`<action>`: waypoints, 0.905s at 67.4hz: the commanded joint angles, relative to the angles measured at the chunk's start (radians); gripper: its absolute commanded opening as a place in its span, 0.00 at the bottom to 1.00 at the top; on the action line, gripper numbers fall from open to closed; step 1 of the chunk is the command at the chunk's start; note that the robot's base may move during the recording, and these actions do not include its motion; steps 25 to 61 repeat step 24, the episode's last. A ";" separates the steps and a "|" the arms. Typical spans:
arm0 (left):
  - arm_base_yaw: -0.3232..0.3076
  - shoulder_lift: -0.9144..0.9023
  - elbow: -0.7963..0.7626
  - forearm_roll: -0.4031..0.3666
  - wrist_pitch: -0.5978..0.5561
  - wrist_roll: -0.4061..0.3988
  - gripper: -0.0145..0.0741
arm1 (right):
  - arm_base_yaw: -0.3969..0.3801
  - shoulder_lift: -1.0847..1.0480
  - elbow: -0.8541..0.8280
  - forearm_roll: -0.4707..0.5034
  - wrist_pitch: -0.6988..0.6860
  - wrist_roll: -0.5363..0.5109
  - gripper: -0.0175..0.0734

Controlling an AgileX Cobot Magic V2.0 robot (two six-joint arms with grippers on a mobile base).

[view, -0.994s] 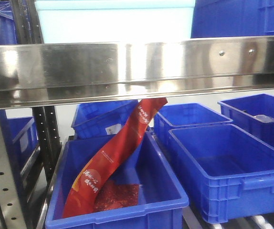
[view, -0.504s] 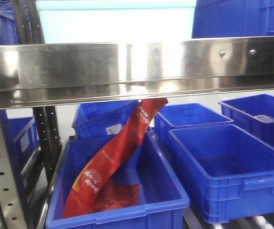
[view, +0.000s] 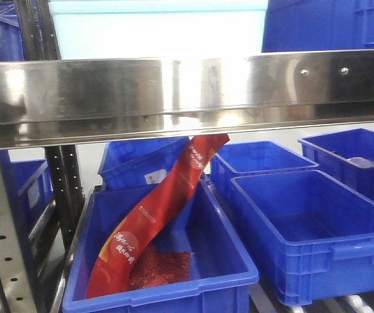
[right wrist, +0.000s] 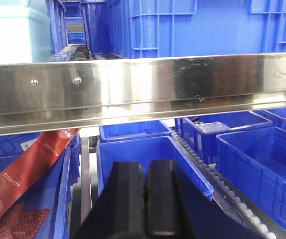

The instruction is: Move two blue bins to right shelf middle

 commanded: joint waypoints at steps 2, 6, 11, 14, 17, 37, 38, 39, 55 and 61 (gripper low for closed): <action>0.003 -0.006 -0.002 -0.005 -0.018 0.001 0.04 | -0.007 -0.003 -0.001 -0.002 -0.009 -0.006 0.01; 0.003 -0.006 -0.002 -0.005 -0.018 0.001 0.04 | -0.007 -0.003 -0.001 -0.002 -0.009 -0.006 0.01; 0.003 -0.006 -0.002 -0.005 -0.018 0.001 0.04 | -0.007 -0.003 -0.001 -0.002 -0.009 -0.006 0.01; 0.003 -0.006 -0.002 -0.005 -0.018 0.001 0.04 | -0.007 -0.003 -0.001 -0.002 -0.009 -0.006 0.01; 0.003 -0.006 -0.002 -0.005 -0.018 0.001 0.04 | -0.007 -0.003 -0.001 -0.002 -0.009 -0.006 0.01; 0.003 -0.006 -0.002 -0.005 -0.018 0.001 0.04 | -0.007 -0.003 -0.001 -0.002 -0.009 -0.006 0.01; 0.003 -0.006 -0.002 -0.005 -0.018 0.001 0.04 | -0.007 -0.003 -0.001 -0.002 -0.009 -0.006 0.01; 0.003 -0.006 -0.002 -0.005 -0.018 0.001 0.04 | -0.007 -0.003 -0.001 -0.002 -0.009 -0.006 0.01; 0.003 -0.006 -0.002 -0.005 -0.018 0.001 0.04 | -0.007 -0.003 -0.001 -0.002 -0.009 -0.006 0.01; 0.003 -0.006 -0.002 -0.005 -0.018 0.001 0.04 | -0.007 -0.003 -0.001 -0.002 -0.009 -0.006 0.01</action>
